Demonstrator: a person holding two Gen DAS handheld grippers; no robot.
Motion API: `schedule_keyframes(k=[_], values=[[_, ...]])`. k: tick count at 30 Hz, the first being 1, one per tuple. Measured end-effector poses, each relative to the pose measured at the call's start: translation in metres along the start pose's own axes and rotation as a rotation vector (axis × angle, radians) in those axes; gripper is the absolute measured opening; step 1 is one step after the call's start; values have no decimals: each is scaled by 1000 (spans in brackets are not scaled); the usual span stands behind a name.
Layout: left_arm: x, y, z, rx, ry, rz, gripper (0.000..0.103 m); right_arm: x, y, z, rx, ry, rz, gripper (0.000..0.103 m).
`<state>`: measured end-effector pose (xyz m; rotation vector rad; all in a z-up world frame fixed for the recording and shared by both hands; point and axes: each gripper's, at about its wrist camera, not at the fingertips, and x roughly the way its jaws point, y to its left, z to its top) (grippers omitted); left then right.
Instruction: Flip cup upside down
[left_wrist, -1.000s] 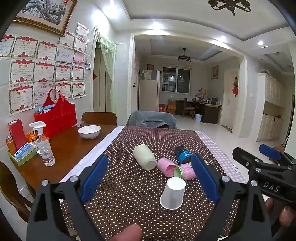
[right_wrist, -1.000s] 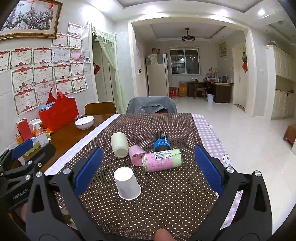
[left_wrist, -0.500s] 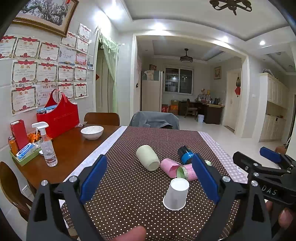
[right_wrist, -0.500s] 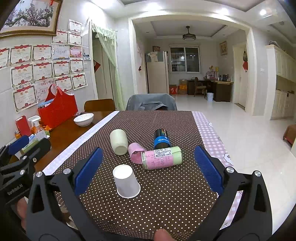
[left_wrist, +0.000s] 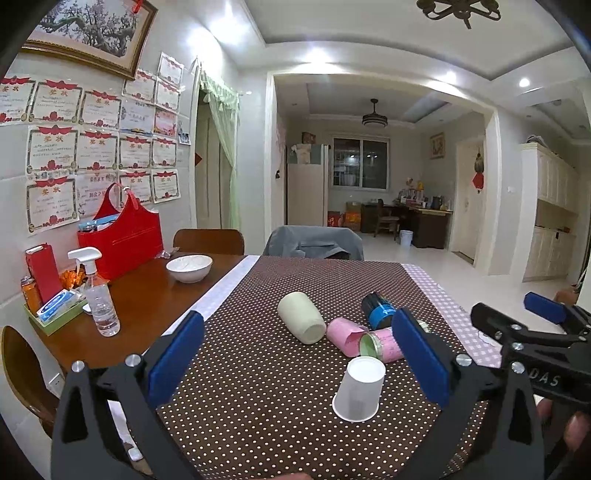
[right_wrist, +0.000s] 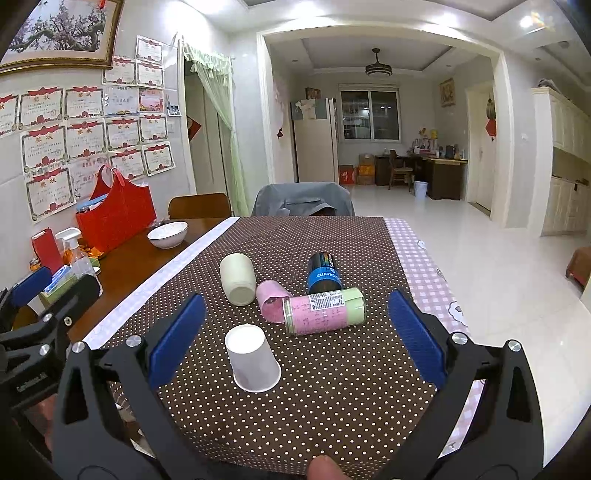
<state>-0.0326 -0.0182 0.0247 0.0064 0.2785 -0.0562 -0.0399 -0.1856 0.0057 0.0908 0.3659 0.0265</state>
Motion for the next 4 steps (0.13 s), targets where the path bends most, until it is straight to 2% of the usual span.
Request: schedule_keyframes(k=[4], values=[[2, -1, -1, 1, 10, 3, 99, 0, 0, -1, 1, 1, -1, 97]])
